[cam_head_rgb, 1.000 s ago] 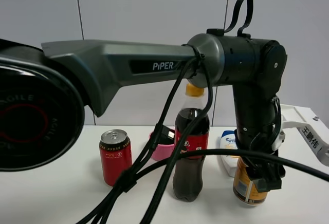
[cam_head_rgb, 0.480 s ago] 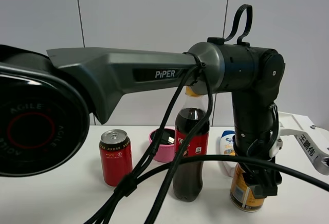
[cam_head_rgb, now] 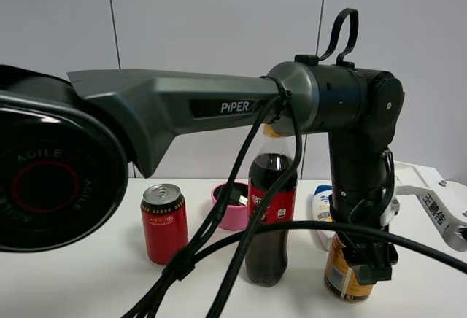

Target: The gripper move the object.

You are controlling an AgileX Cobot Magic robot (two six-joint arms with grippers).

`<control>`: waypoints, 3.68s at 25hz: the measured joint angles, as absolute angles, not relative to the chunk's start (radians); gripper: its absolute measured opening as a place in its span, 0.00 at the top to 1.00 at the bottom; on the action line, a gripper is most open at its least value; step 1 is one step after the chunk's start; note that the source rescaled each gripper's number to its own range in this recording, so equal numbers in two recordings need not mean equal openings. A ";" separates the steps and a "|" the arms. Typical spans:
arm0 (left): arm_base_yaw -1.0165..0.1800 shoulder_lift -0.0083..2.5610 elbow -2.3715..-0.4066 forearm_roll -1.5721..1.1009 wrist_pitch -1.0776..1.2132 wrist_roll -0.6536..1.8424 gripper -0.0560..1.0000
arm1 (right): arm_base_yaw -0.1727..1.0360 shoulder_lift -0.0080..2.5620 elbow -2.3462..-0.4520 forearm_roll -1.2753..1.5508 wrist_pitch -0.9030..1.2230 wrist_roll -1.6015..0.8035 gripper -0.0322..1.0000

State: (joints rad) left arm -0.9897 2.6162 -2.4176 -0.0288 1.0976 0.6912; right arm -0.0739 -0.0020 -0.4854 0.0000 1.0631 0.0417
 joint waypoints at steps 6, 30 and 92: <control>-0.990 2.614 -2.418 -0.029 1.102 0.691 0.84 | -0.074 -0.002 -0.485 0.000 1.063 0.042 0.00; -0.792 1.956 -2.419 0.028 1.170 0.455 0.42 | -0.074 -0.002 -0.485 0.000 1.063 0.042 0.00; 0.064 -0.006 -0.510 -0.078 1.055 0.145 0.51 | -0.074 -0.002 -0.485 0.000 1.063 0.042 0.00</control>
